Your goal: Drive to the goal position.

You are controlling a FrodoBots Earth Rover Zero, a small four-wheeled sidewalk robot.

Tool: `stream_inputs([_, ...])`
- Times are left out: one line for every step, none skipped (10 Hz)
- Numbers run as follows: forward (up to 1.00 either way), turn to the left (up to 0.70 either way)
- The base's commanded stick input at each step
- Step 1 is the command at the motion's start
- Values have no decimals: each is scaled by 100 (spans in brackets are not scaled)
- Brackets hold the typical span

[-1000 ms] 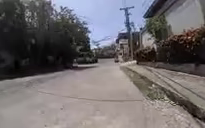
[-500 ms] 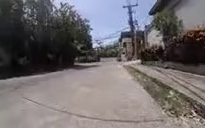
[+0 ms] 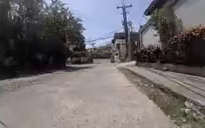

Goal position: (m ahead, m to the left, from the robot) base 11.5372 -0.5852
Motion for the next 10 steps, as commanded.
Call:
stream_inputs([100,6])
stream_inputs([100,6])
stream_inputs([100,6])
stream_inputs([100,-26])
stream_inputs([100,-34])
stream_inputs([100,-34])
stream_inputs([100,-34])
stream_inputs([100,6])
stream_inputs([100,6])
stream_inputs([100,6])
